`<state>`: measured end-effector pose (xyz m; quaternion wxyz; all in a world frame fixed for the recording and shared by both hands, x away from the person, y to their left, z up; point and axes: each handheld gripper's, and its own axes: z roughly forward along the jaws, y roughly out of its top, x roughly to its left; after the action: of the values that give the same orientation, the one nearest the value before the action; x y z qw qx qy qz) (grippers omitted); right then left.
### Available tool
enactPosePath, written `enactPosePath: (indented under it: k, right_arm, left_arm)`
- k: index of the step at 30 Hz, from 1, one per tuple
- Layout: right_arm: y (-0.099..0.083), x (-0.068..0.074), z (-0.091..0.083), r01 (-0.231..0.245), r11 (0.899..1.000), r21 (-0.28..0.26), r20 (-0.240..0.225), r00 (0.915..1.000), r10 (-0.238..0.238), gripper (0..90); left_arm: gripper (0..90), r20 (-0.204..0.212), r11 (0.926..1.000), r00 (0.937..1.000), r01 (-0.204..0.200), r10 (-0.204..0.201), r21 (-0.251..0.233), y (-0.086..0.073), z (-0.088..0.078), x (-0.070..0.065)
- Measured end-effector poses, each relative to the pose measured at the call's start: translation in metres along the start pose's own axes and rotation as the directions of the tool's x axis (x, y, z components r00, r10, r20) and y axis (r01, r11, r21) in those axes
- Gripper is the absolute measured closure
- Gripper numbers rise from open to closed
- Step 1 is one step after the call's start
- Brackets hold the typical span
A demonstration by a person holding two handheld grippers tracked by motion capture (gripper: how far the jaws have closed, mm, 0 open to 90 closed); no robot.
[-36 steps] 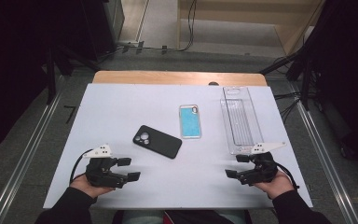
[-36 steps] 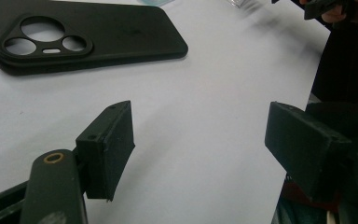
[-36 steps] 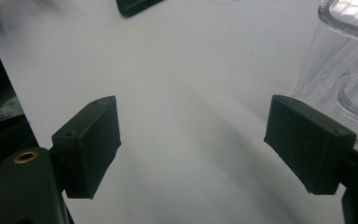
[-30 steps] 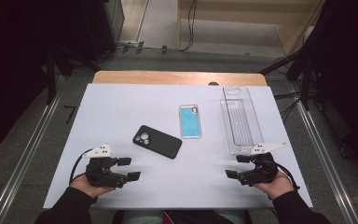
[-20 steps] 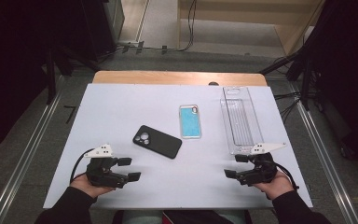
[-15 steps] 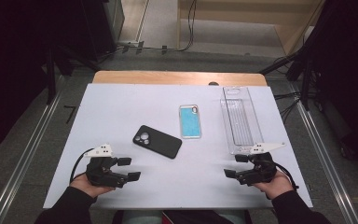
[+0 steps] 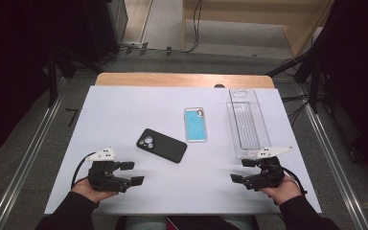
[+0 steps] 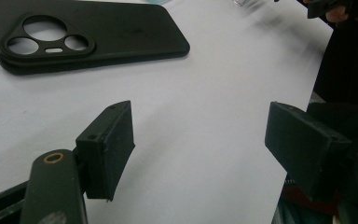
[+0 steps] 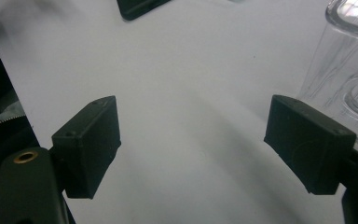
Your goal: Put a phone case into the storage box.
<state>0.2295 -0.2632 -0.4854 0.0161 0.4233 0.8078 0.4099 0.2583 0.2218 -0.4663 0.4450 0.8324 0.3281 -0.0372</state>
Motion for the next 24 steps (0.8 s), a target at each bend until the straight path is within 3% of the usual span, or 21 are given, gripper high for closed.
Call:
enactPosePath:
  k: [9, 15, 24]
  right_arm:
    - [0.0009, -0.0001, -0.0004, 0.001, 1.000, -0.010, -0.003, 1.0000, -0.001, 16.1]
    - [0.0032, -0.0005, 0.0005, 0.002, 1.000, -0.012, -0.007, 1.0000, -0.003, 16.1]
    - [0.0066, -0.0004, 0.0070, 0.013, 1.000, 0.005, -0.026, 0.9996, -0.013, 16.1]
  left_arm:
    - [24.0, 0.001, 1.0000, 1.0000, 0.009, -0.009, 0.003, 0.0009, 0.0004, -0.0002]
    - [24.1, -0.026, 0.9990, 0.9989, 0.039, -0.038, 0.023, 0.0003, 0.0008, 0.0024]
    - [24.1, -0.019, 0.9993, 0.9992, 0.036, -0.036, 0.010, 0.0002, -0.0004, 0.0030]
